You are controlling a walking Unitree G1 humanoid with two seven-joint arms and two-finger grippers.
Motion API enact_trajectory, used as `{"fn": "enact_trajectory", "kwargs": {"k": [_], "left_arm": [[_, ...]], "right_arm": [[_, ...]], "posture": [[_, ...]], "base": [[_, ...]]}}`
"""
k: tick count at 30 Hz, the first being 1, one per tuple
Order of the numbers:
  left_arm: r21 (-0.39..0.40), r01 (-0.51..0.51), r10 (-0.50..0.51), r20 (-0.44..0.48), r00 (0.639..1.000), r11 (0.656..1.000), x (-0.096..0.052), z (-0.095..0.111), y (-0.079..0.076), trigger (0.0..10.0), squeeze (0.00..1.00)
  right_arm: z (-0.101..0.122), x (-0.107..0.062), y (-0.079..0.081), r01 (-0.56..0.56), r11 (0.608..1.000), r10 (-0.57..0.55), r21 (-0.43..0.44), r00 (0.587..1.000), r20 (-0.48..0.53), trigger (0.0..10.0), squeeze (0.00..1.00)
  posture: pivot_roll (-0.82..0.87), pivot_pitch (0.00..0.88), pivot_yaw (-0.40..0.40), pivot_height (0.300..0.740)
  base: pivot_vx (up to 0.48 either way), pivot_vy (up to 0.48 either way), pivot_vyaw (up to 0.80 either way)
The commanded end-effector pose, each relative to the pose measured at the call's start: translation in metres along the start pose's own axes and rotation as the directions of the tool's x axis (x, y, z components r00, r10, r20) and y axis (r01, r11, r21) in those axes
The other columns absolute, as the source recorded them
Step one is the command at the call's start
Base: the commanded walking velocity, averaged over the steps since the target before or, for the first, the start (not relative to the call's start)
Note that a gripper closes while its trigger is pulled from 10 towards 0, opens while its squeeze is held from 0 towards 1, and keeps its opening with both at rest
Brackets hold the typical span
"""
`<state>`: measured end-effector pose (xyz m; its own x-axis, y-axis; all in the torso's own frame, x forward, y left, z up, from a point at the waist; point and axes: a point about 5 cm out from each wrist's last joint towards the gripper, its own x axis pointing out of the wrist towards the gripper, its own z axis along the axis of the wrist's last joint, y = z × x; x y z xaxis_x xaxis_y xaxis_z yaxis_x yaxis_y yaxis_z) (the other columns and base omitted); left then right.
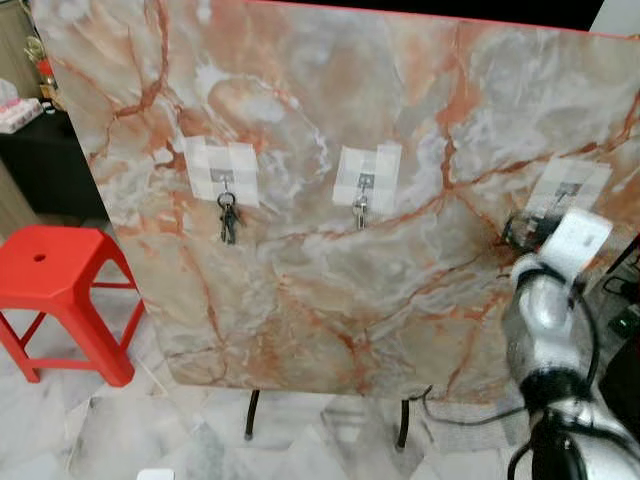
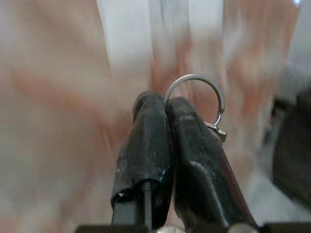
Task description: Hang keys on a hook
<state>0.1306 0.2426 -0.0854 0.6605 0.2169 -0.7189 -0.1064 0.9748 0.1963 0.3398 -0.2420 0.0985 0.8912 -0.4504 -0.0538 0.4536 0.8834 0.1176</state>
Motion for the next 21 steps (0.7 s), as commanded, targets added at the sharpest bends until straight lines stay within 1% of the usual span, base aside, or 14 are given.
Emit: {"fn": "enact_trajectory", "kwargs": {"k": [1, 4, 6, 8, 11, 15, 21], "left_arm": [[-0.001, 0.013, -0.013, -0.035, 0.999, 1.0, -0.002, -0.007, -0.003, 10.0, 0.0], [0.006, 0.018, -0.017, -0.057, 0.998, 1.0, -0.004, -0.012, -0.004, 10.0, 0.0], [0.013, 0.02, -0.019, -0.067, 0.998, 1.0, -0.005, -0.014, -0.004, 10.0, 0.0], [0.018, 0.021, -0.02, -0.075, 0.997, 1.0, -0.006, -0.017, -0.005, 10.0, 0.0], [0.021, 0.022, -0.021, -0.081, 0.996, 1.0, -0.008, -0.02, -0.005, 10.0, 0.0], [0.015, 0.02, -0.019, -0.079, 0.997, 1.0, -0.007, -0.019, -0.006, 10.0, 0.0], [0.008, 0.018, -0.018, -0.077, 0.997, 1.0, -0.006, -0.018, -0.007, 10.0, 0.0]], "right_arm": [[0.009, 0.002, 0.0, -0.012, 1.0, 0.012, 0.005, 0.999, 0.041, 10.0, 0.0], [0.0, -0.007, 0.003, -0.082, 0.996, 0.083, -0.04, 0.996, 0.043, 10.0, 0.0], [0.0, -0.008, 0.004, -0.086, 0.996, 0.088, -0.028, 0.995, 0.047, 10.0, 0.0], [0.003, -0.008, 0.005, -0.095, 0.995, 0.096, -0.016, 0.994, 0.06, 10.0, 0.0], [0.009, -0.007, 0.011, -0.119, 0.993, 0.12, -0.023, 0.99, 0.077, 10.0, 0.0], [0.014, -0.007, 0.02, -0.152, 0.988, 0.155, -0.037, 0.983, 0.103, 10.0, 0.0], [0.016, -0.008, 0.025, -0.159, 0.987, 0.161, -0.022, 0.981, 0.108, 10.0, 0.0]], "posture": [[0.0, 0.0, -0.085, 0.74], [-0.01, 0.0, -0.083, 0.74], [-0.01, 0.0, -0.083, 0.74], [-0.01, 0.0, -0.081, 0.74], [-0.02, 0.0, -0.084, 0.74], [-0.01, 0.0, -0.093, 0.74], [-0.01, 0.0, -0.096, 0.74]], "base": [[0.0, 0.0, 0.0], [0.0, 0.0, 0.0], [0.0, 0.0, 0.0], [0.0, -0.247, 0.0], [0.0, -0.39, 0.0], [0.0, -0.41, 0.0], [0.0, -0.408, 0.0]]}}
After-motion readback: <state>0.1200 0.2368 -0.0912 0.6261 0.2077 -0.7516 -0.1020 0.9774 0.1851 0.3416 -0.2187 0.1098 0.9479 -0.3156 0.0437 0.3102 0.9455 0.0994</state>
